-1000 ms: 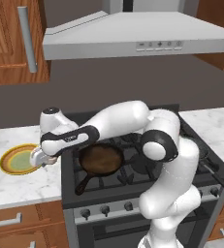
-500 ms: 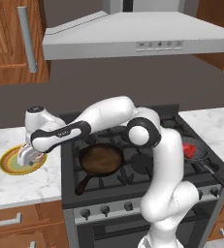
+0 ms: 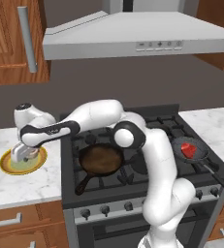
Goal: Place one of the steaks on the plate and the other in the bowl. Then place the bowl in the fridge.
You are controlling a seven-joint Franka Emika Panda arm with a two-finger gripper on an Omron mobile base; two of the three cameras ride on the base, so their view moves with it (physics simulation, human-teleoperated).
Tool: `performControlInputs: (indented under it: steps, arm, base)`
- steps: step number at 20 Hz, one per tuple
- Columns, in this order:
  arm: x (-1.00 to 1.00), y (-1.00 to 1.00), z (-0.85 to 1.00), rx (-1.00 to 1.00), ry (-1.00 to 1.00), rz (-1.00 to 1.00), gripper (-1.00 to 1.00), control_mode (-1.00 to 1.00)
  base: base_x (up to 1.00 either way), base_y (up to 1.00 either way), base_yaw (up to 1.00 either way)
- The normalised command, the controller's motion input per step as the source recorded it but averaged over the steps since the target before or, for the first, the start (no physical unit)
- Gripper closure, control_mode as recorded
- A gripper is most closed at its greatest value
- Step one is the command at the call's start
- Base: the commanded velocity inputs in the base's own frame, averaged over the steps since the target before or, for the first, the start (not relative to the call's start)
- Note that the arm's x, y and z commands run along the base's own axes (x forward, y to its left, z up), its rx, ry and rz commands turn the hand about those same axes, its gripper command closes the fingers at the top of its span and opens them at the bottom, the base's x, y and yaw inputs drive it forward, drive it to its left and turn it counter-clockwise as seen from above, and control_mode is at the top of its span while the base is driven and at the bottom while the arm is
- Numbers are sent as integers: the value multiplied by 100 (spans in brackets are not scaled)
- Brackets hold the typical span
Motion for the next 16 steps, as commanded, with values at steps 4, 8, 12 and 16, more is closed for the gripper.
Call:
performControlInputs:
  steps: [4,8,12,16]
  arm:
    - [26,0,-14,0,1,0,100,-100]
    - [11,0,-27,0,0,0,100,-100]
    - [8,0,-25,0,0,0,100,-100]
    - [14,0,-19,0,0,0,100,-100]
  base:
    - [0,0,0]
    - [0,0,0]
    - [0,0,0]
    - [0,0,0]
